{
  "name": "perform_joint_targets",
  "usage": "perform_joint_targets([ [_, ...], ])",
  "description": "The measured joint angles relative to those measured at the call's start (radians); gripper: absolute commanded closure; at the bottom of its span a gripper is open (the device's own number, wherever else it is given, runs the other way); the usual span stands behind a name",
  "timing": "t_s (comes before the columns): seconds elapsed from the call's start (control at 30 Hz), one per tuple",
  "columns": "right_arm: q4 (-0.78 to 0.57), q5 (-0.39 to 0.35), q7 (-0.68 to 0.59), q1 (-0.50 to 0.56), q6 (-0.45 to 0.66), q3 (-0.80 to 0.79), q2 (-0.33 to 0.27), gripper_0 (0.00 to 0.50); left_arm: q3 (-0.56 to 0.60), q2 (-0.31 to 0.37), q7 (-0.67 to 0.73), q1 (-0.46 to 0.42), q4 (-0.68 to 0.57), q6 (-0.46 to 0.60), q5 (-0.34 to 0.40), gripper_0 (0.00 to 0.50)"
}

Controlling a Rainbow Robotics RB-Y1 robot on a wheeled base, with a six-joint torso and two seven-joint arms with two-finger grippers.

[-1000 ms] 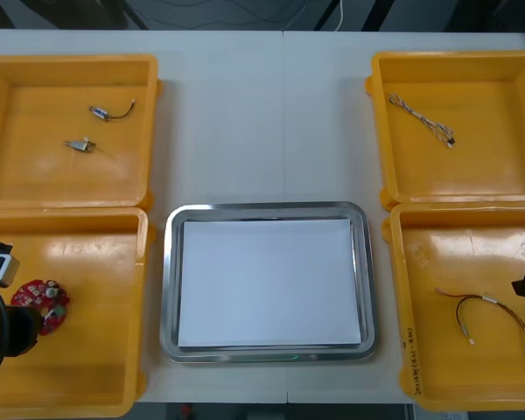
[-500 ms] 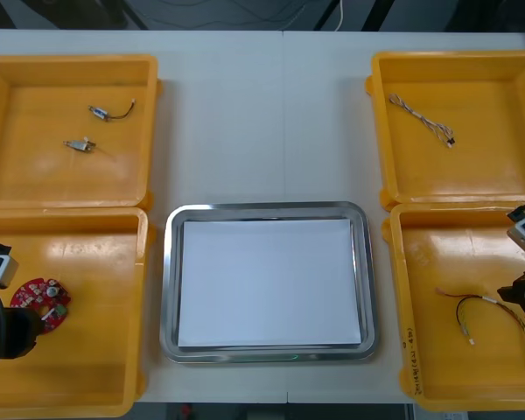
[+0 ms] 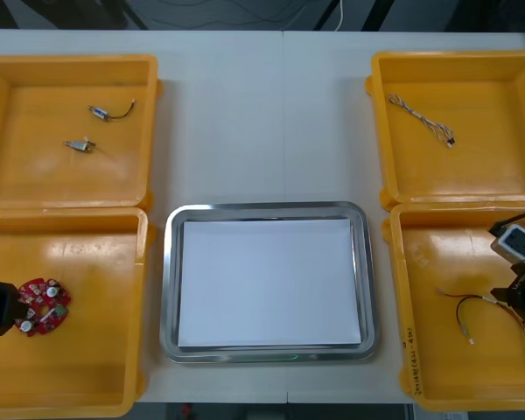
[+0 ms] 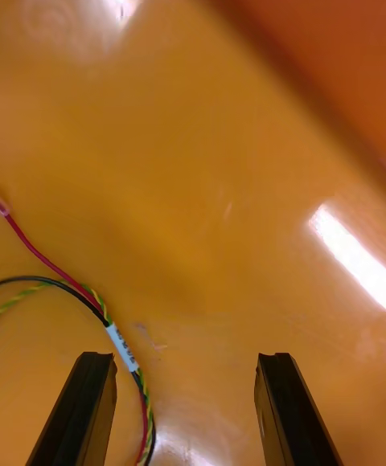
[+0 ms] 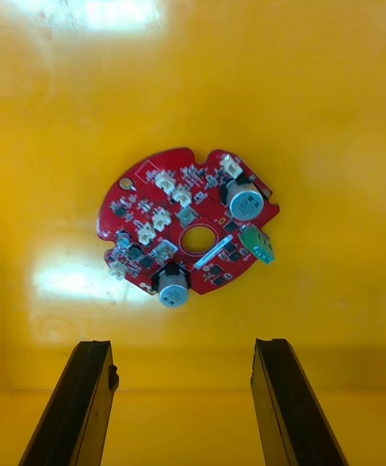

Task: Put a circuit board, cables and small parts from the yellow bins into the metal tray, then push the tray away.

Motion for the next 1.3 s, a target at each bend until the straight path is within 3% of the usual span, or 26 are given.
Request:
perform_joint_targets([
  [0.5, 0.030, -0.014, 0.031, -0.003, -0.029, 0.083, 0.000, 0.000, 0.082, -0.099, 0.003, -0.144, -0.022, 0.228, -0.004, 0.000],
  [1.03, 0.065, -0.002, 0.032, -0.004, -0.069, 0.094, 0.000, 0.000, 0.082, -0.239, 0.145, -0.160, -0.027, 0.241, -0.086, 0.000],
  [1.3, 0.079, 0.008, 0.032, -0.005, -0.127, 0.125, 0.000, 0.000, 0.058, -0.319, 0.294, -0.175, -0.027, 0.241, -0.200, 0.000],
])
